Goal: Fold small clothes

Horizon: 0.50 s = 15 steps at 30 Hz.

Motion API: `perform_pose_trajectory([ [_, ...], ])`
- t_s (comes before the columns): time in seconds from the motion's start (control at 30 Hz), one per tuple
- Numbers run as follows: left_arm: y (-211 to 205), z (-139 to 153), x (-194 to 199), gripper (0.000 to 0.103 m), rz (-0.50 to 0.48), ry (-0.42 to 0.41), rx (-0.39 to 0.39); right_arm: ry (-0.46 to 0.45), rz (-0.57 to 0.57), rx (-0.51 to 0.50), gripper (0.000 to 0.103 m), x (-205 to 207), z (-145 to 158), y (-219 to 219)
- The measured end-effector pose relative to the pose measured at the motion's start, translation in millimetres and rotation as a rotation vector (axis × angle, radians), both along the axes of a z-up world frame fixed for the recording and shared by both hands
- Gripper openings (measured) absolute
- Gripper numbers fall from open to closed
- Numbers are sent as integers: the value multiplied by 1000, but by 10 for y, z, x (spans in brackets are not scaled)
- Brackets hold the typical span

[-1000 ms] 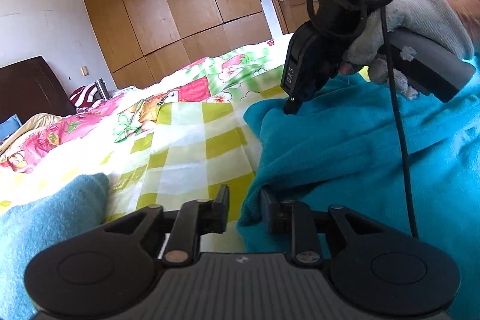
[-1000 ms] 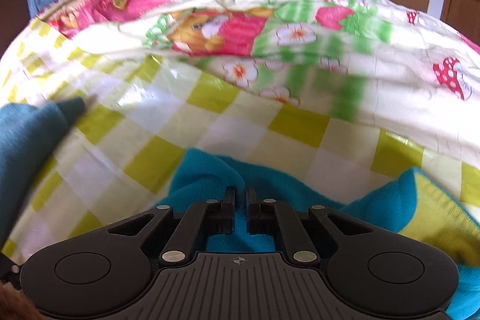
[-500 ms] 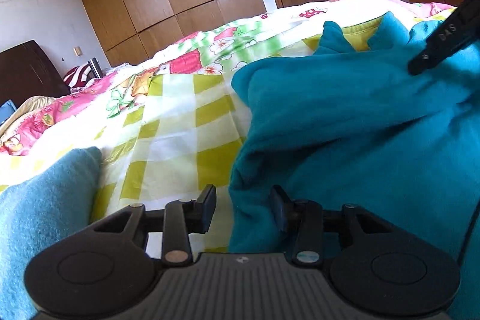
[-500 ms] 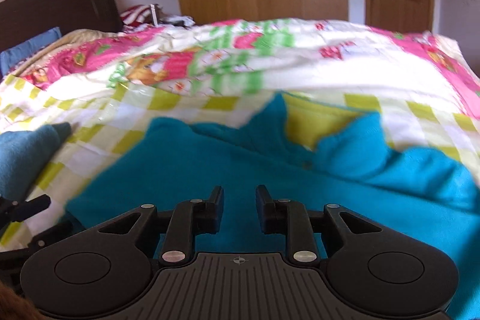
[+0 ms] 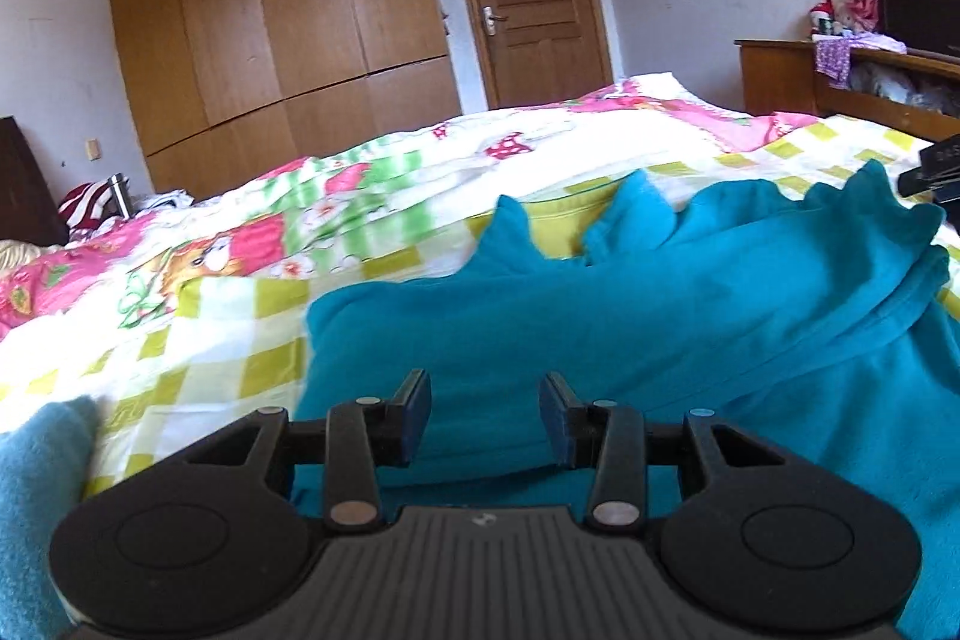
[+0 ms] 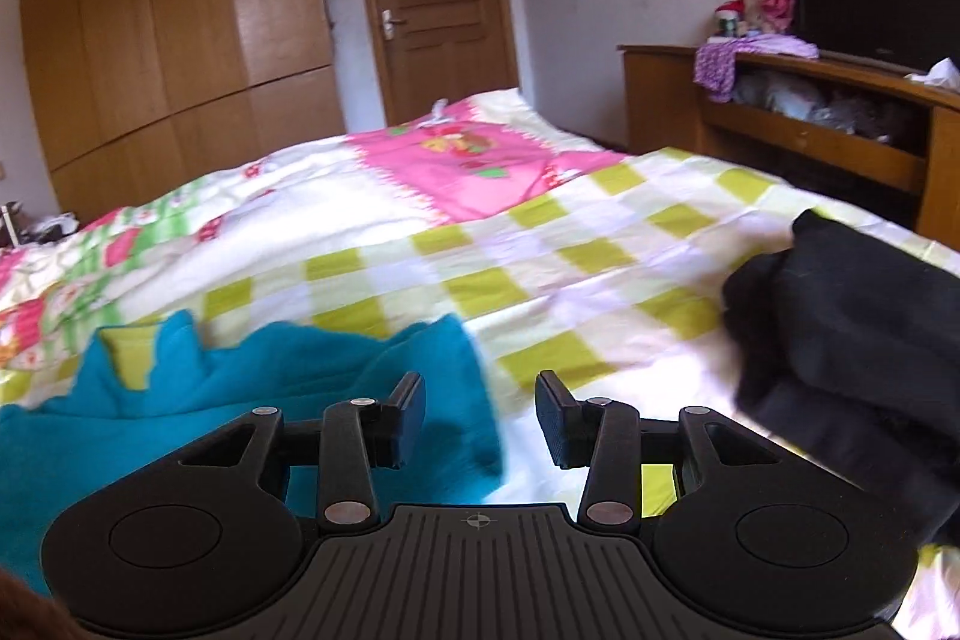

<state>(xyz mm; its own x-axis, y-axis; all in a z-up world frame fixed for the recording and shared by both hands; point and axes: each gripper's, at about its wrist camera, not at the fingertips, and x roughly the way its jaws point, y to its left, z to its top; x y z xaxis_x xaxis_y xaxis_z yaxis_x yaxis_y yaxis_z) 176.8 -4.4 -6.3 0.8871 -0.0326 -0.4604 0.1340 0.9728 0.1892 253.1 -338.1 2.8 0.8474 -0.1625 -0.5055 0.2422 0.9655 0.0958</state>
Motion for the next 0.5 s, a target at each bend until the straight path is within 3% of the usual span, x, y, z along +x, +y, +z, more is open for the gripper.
perform_pose_trajectory([
  [0.03, -84, -2, 12, 54, -16, -4, 14, 26, 17, 30, 49, 71, -39, -52],
  [0.17, -273, 29, 28, 55, -55, -8, 37, 97, 147, 198, 47, 237, -112, -144],
  [0.2, -292, 35, 42, 55, -55, -8, 44, 103, 168, 203, 34, 256, -85, -138],
  [0.23, -310, 44, 49, 55, -54, -9, 51, 108, 171, 194, 14, 278, -57, -131],
  [0.33, -327, 87, 66, 55, -44, -25, 44, 59, 218, 234, 2, 282, 131, -172],
  [0.43, -353, 56, 107, 55, -31, -12, 45, -21, 227, 258, 1, 247, 256, -215],
  [0.5, -382, -25, 123, 55, -31, 7, 73, 42, 186, 224, 1, 320, 99, -248],
])
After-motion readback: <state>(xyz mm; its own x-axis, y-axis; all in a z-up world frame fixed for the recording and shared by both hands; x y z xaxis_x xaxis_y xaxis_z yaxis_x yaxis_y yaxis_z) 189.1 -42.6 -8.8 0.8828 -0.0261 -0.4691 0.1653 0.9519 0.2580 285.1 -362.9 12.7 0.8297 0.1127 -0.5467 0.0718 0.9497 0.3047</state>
